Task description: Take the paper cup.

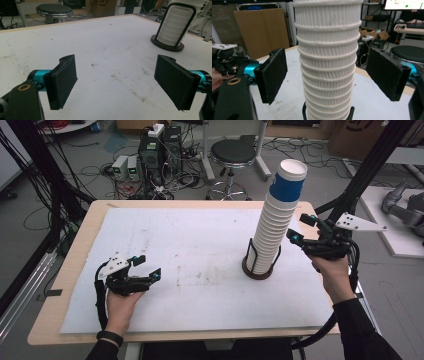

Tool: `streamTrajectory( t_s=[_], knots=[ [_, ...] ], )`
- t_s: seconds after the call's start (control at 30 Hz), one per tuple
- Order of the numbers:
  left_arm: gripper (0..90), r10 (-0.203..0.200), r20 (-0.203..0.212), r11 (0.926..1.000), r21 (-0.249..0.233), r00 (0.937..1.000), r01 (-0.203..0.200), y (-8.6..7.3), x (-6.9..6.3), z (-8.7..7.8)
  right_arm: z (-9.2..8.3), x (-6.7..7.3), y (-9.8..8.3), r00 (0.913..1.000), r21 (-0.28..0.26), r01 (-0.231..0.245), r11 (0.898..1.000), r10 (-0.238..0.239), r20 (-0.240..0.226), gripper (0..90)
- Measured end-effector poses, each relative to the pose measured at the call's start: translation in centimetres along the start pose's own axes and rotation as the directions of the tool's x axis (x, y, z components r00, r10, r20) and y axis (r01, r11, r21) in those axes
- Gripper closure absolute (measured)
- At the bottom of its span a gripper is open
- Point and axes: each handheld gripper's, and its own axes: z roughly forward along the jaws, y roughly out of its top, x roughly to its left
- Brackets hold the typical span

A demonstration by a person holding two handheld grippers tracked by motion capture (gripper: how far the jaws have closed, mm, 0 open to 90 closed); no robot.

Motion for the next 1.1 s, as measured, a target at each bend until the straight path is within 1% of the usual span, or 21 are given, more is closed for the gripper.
streamTrajectory(
  t_s=[0.03, 0.1, 0.17, 0.23, 0.37, 0.47, 0.53, 0.63, 0.7, 0.8, 1.1],
  knots=[
    [18.2, 0.001, 0.000, 1.0000, 0.001, 1.0000, -0.001, 0.0, 0.0, 0.0, 0.0, 0.0, 0.0, 1.0000, 0.000, 0.000, 1.000, 0.000, 0.000, 17.8],
    [18.2, 0.000, 0.002, 1.0000, 0.000, 1.0000, 0.000, 0.0, 0.0, 0.0, 0.4, -0.1, 0.8, 1.0000, 0.005, 0.000, 1.000, 0.000, 0.001, 17.7],
    [18.2, 0.001, 0.001, 1.0000, 0.001, 1.0000, -0.001, 0.0, 0.0, 0.0, 0.6, -0.1, 1.0, 1.0000, 0.010, 0.001, 1.000, -0.001, 0.001, 17.7],
    [18.2, 0.000, 0.003, 1.0000, 0.001, 1.0000, 0.000, 0.0, 0.0, 0.1, 1.0, -0.1, 1.6, 0.9998, 0.018, 0.012, 1.000, -0.012, 0.013, 17.7],
    [18.2, -0.001, 0.002, 1.0000, 0.001, 1.0000, 0.001, 0.0, 0.0, 0.1, 1.6, -0.2, 2.3, 0.9998, 0.028, 0.017, 0.999, -0.017, 0.009, 17.7],
    [18.2, 0.000, 0.006, 1.0000, 0.003, 1.0000, 0.000, 0.0, 0.0, 0.1, 2.3, -0.4, 2.8, 0.9999, 0.050, 0.013, 0.999, -0.013, 0.007, 17.7],
    [18.2, 0.003, 0.007, 1.0000, 0.004, 1.0000, -0.003, 0.0, 0.0, 0.1, 2.4, -0.4, 2.9, 0.9999, 0.052, 0.010, 0.999, -0.011, 0.007, 17.7],
    [18.2, 0.004, 0.008, 1.0000, 0.005, 1.0000, -0.004, 0.0, 0.0, 0.1, 2.9, -0.4, 3.2, 1.0000, 0.069, 0.001, 0.998, -0.001, 0.005, 14.7],
    [18.1, 0.005, 0.009, 1.0000, 0.005, 0.9999, -0.005, 0.0, 0.0, 0.1, 3.3, -0.4, 3.4, 1.0000, 0.081, -0.003, 0.997, 0.003, -0.008, 14.7],
    [18.1, 0.005, 0.009, 1.0000, 0.006, 0.9999, -0.006, 0.0, 0.0, 0.1, 3.6, -0.4, 3.4, 0.9999, 0.091, -0.001, 0.996, 0.002, -0.013, 14.5],
    [18.2, 0.008, 0.014, 0.9999, 0.013, 0.9999, -0.008, -0.1, 0.0, 0.3, 4.0, -0.4, 3.4, 0.9999, 0.092, 0.004, 0.996, -0.002, -0.014, 13.6]
  ],
)
